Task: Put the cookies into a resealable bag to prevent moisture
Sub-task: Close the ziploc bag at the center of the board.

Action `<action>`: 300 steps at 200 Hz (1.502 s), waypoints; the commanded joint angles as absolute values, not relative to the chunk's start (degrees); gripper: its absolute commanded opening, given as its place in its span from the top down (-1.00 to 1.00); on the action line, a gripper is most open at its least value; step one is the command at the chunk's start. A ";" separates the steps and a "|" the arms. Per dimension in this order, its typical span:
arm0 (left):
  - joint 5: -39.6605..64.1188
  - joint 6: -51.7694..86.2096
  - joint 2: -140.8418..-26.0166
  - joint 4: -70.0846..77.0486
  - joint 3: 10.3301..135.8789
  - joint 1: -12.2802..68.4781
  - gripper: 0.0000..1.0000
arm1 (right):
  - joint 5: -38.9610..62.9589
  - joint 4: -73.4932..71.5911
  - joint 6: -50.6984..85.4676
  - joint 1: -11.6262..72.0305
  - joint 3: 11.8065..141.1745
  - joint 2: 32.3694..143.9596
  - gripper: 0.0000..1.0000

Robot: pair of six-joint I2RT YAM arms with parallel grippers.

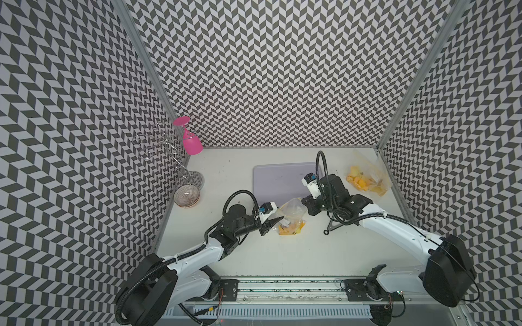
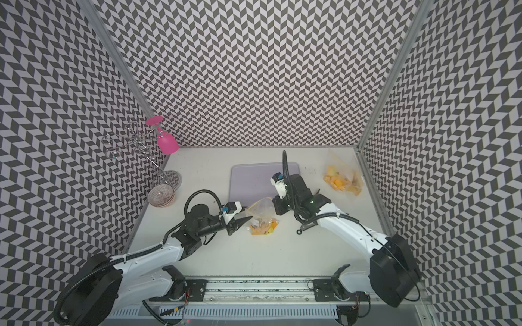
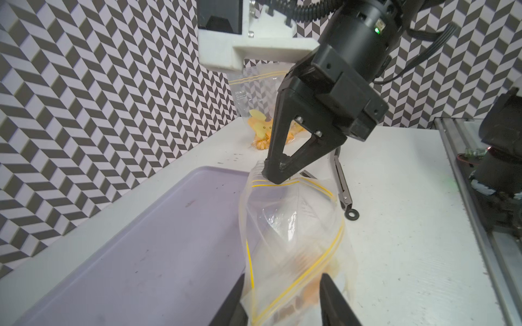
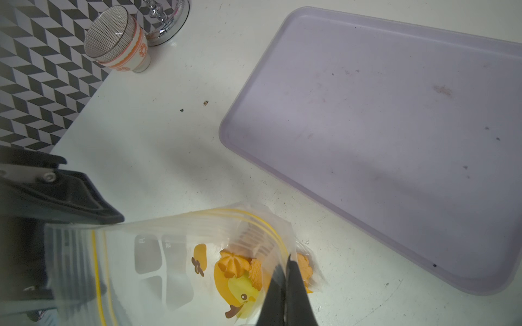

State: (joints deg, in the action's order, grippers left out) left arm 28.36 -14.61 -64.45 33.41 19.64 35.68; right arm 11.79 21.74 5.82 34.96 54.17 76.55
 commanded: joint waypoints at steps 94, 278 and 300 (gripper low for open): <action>29.36 -12.60 -64.32 38.22 19.38 32.85 1.00 | -3.34 14.25 13.17 32.87 46.36 57.69 0.24; 56.75 -22.73 -88.95 26.06 40.03 15.18 1.00 | 31.60 -4.33 -9.10 21.65 39.99 72.82 -0.56; 57.69 -22.98 -90.58 23.90 41.78 15.22 1.00 | 41.28 -4.11 -12.42 19.12 42.15 78.00 -0.57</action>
